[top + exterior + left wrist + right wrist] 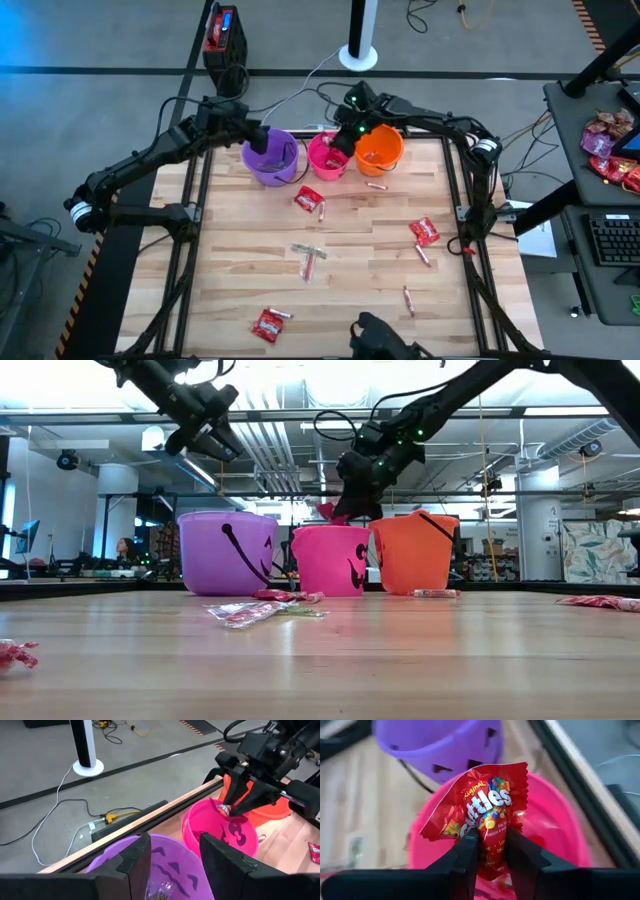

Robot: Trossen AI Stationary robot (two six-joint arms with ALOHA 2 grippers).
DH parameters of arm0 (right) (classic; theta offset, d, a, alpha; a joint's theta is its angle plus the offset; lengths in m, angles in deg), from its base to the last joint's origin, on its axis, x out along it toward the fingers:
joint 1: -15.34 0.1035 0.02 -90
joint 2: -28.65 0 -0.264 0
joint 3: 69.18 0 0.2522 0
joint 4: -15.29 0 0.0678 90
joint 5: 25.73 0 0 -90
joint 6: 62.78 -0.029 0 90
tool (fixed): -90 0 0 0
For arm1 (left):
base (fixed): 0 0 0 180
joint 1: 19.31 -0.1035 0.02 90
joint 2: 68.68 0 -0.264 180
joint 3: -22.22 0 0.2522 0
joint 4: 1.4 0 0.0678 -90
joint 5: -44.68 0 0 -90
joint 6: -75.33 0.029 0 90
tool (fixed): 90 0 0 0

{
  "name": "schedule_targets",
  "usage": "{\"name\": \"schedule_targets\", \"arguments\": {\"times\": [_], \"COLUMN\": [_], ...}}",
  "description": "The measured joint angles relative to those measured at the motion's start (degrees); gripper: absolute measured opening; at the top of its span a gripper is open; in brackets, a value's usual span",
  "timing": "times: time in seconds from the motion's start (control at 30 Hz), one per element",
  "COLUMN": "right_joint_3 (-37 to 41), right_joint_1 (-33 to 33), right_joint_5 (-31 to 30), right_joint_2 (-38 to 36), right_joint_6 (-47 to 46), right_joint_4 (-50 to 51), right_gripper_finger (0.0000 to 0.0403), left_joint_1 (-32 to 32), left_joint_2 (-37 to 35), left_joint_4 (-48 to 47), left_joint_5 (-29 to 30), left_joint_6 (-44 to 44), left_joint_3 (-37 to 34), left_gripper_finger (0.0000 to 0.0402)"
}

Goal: Sort candy by brand, put in halloween buckets
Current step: Put the red candy pack into the pink bucket, then put the transparent candy roll into the orange bucket

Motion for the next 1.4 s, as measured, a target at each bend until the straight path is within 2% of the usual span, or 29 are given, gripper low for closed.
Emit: {"name": "schedule_targets", "arguments": {"times": [0.37, 0.57, 0.7, 0.93, 1.0, 1.1, 1.2, 1.3, 1.4], "right_joint_3": [0.00, -0.04, -0.04, 0.50, 1.55, 5.38, 12.43, 21.62, 31.26], "right_joint_1": [0.42, -0.11, -0.17, 1.84, 2.42, 4.30, 6.32, 7.43, 8.05], "right_joint_5": [-1.36, -1.32, -5.48, -12.80, -12.91, -13.05, -12.94, -12.96, -13.22], "right_joint_2": [-0.77, -8.72, -15.65, -27.27, -30.08, -34.62, -38.92, -42.01, -44.98], "right_joint_6": [-1.02, -0.94, -1.91, -7.65, -9.09, -10.75, -12.18, -12.86, -13.17], "right_joint_4": [0.08, 2.39, 10.27, 30.71, 36.06, 39.82, 39.39, 37.31, 31.03], "right_gripper_finger": [0.0179, 0.0190, 0.0183, 0.0170, 0.0169, 0.0169, 0.0166, 0.0160, 0.0155], "left_joint_1": [0.00, 0.00, 0.00, 0.00, 0.00, 0.00, 0.00, 0.00, 0.00], "left_joint_2": [0.00, 0.00, 0.00, 0.00, 0.00, 0.00, 0.00, 0.00, 0.00], "left_joint_4": [-1.36, -1.05, 0.84, 6.07, 7.25, 8.12, 8.14, 8.05, 7.40], "left_joint_5": [-0.06, -0.09, -0.12, -0.21, -0.21, -0.21, -0.21, -0.21, -0.21], "left_joint_6": [0.00, 1.08, 3.97, 7.64, 9.33, 11.88, 13.29, 13.35, 12.89], "left_joint_3": [0.00, 0.00, 0.00, 0.02, 0.02, 0.04, 0.04, 0.04, 0.04], "left_gripper_finger": [0.0152, 0.0152, 0.0152, 0.0152, 0.0152, 0.0152, 0.0152, 0.0152, 0.0152]}}
